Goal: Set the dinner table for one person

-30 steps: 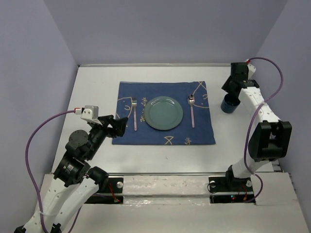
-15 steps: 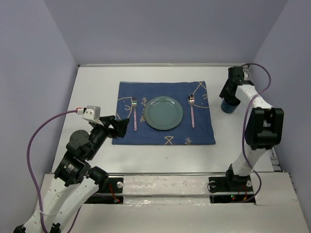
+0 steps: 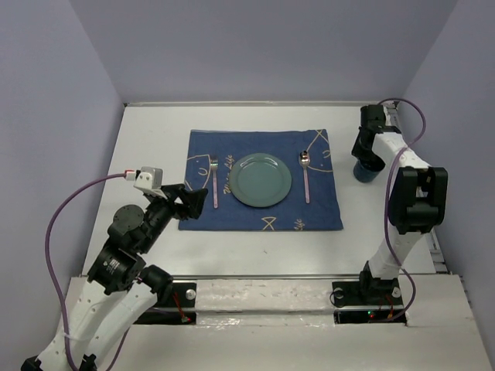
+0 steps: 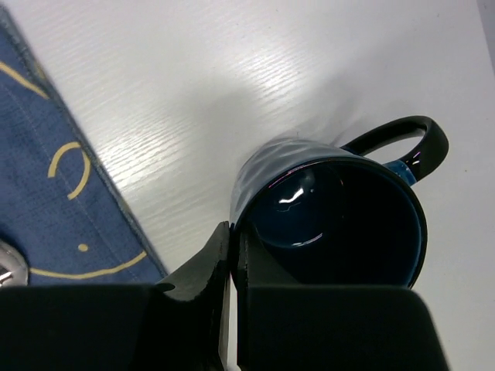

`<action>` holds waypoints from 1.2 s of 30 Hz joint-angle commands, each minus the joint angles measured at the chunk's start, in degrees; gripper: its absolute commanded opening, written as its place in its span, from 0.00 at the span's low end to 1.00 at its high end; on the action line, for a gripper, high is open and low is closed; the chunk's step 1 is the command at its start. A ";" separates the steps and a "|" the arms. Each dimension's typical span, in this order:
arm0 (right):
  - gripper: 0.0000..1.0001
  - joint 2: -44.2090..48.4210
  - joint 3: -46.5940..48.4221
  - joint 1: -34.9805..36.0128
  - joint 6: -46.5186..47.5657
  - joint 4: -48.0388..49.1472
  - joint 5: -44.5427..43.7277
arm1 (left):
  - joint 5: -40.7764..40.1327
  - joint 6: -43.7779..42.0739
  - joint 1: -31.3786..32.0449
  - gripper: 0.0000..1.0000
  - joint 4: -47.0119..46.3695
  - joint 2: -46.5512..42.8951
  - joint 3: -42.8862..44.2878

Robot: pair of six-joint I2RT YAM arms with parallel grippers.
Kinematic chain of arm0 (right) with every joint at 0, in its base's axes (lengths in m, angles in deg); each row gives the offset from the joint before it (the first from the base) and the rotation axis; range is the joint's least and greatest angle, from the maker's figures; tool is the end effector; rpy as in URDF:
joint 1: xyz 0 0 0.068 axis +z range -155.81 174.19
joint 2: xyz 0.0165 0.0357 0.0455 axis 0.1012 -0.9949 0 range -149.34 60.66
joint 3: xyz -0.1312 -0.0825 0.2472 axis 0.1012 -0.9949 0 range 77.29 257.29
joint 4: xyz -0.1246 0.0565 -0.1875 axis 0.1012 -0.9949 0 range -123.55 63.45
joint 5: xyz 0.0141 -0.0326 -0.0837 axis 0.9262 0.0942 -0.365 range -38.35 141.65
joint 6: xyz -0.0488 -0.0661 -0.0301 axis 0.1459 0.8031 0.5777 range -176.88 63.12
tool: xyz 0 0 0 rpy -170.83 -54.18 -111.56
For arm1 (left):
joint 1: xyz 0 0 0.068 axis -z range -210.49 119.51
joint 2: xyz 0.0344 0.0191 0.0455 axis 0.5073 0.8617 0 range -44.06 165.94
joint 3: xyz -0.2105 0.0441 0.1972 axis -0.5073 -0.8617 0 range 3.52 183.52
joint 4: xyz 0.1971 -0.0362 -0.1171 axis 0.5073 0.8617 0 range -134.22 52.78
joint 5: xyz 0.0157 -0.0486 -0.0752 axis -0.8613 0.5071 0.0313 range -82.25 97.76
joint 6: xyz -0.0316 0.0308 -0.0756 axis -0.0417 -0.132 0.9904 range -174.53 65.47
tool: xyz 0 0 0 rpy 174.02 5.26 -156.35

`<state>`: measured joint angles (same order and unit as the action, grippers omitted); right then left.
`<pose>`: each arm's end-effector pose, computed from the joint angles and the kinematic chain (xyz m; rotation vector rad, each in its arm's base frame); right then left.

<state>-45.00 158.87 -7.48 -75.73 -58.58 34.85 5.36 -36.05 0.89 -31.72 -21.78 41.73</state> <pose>0.3979 -0.0340 0.2312 0.5570 2.4444 -0.2516 0.0850 -0.0480 0.3464 0.1396 1.5413 -0.6632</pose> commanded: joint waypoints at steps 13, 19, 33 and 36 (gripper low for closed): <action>0.00 -14.55 39.42 12.39 9.00 -6.80 4.93 | 1.86 -1.08 -2.02 0.87 -2.91 2.41 -0.25; 0.00 -23.79 52.44 16.26 12.69 -11.74 2.47 | 1.78 -1.08 -2.72 0.87 -2.82 2.85 -0.34; 0.00 -28.45 52.10 16.79 13.23 -12.53 3.00 | 2.13 -1.08 -3.78 0.87 -3.00 2.68 -0.34; 0.00 -28.89 51.92 16.79 13.67 -12.35 2.12 | 2.13 -1.08 -3.78 0.87 -3.00 2.68 -0.42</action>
<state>-75.54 208.75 9.53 -64.24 -73.07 39.66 6.28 -36.08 -2.50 -32.03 -19.37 41.73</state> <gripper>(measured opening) 0.057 0.866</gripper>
